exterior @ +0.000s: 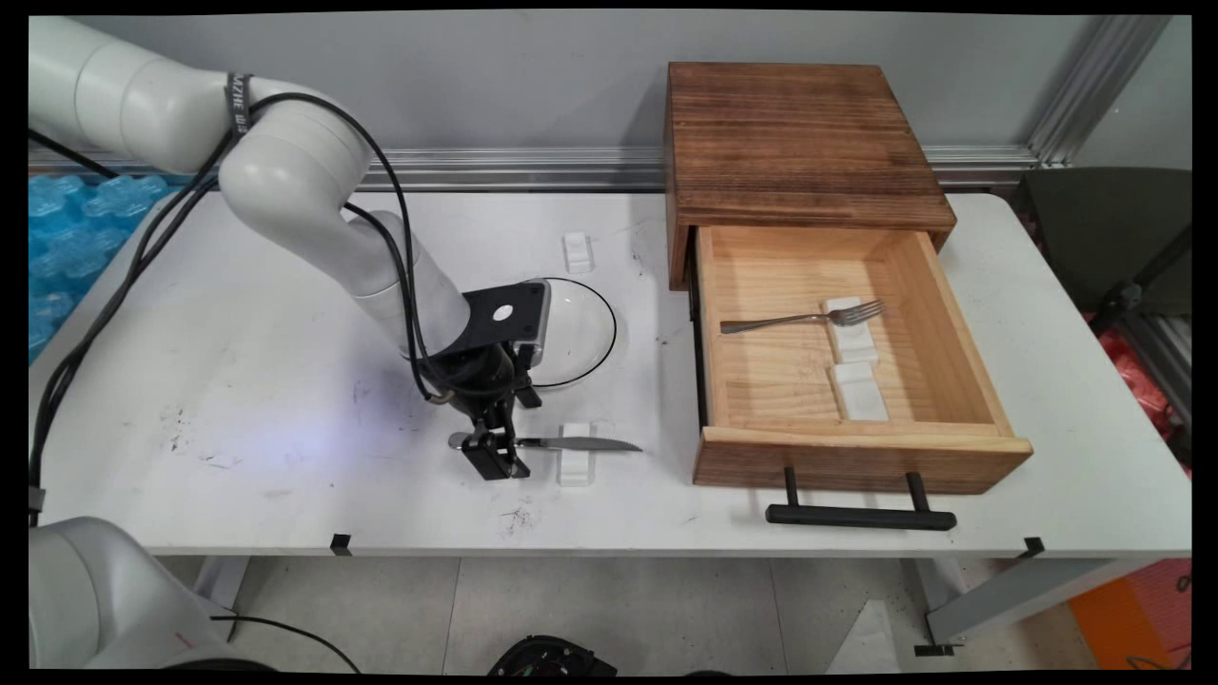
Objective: Pick up the knife from the right of the white plate, then place the picked object into the drawer
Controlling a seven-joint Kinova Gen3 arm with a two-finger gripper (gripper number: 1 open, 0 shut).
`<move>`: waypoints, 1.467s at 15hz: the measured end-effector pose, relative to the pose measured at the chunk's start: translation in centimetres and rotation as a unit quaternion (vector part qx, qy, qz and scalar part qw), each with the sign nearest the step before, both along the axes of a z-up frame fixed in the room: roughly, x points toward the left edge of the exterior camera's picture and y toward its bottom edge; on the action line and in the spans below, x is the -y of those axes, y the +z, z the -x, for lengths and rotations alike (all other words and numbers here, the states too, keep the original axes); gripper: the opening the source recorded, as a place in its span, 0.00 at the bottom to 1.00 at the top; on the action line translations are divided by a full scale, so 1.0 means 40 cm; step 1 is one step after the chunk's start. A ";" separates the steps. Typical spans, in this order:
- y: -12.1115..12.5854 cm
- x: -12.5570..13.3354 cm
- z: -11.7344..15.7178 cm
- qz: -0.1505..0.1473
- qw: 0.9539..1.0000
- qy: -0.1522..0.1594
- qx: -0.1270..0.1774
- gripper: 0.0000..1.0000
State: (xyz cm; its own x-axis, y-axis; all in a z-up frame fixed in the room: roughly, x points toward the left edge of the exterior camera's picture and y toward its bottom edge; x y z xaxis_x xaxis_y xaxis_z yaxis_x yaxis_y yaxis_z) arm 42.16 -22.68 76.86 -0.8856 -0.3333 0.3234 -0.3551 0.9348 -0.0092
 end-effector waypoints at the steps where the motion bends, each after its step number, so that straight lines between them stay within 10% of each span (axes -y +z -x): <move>1: 0.002 0.001 -0.001 -0.001 1.000 -0.003 -0.001 0.00; 15: 0.027 0.005 -0.005 -0.014 1.000 -0.024 -0.002 0.00; 22: 0.209 -0.003 0.001 -0.042 0.998 -0.047 0.023 0.00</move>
State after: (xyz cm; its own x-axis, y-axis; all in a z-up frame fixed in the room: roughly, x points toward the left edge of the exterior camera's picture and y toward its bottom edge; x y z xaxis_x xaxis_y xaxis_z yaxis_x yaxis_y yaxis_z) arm 42.13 -22.54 85.21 -0.9274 -0.2729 0.2558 -0.2677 0.9619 0.0558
